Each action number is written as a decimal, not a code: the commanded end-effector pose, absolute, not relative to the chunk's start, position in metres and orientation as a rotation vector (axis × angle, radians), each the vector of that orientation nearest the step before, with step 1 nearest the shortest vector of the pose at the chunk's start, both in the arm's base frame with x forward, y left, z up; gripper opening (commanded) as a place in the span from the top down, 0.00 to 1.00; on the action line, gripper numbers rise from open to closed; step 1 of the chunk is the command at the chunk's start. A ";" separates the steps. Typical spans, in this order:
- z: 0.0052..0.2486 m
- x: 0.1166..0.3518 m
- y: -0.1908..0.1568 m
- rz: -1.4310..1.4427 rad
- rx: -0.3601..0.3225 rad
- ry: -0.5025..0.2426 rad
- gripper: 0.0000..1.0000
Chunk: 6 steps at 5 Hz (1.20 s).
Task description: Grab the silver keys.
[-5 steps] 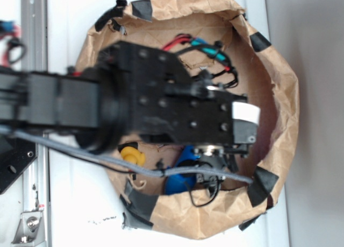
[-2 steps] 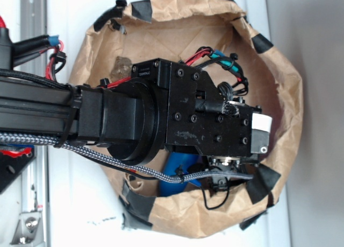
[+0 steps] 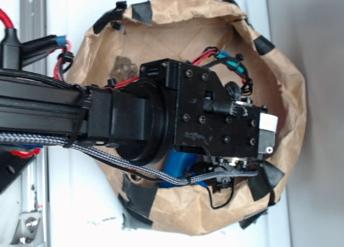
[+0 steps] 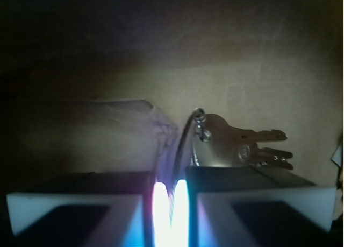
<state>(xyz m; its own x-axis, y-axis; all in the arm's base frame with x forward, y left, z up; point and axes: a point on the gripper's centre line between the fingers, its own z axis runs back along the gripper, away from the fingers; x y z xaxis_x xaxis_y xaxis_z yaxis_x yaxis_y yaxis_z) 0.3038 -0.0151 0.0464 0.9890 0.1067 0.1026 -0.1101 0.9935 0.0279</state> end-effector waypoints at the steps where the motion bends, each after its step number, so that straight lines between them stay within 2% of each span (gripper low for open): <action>1: 0.063 0.327 -0.022 0.137 0.047 -0.145 1.00; 2: 0.063 0.330 -0.021 0.155 0.056 -0.135 1.00; 3: 0.088 0.324 -0.016 0.251 0.010 -0.147 1.00; 4: 0.138 0.301 -0.003 0.243 -0.223 -0.178 1.00; 5: 0.171 0.270 0.017 0.192 -0.354 -0.262 1.00; 6: 0.167 0.270 0.012 0.189 -0.306 -0.275 1.00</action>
<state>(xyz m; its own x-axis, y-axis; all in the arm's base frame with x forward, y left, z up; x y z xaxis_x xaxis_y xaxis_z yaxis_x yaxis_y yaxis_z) 0.2646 0.0150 0.1519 0.9542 0.2356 0.1847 -0.1709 0.9353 -0.3098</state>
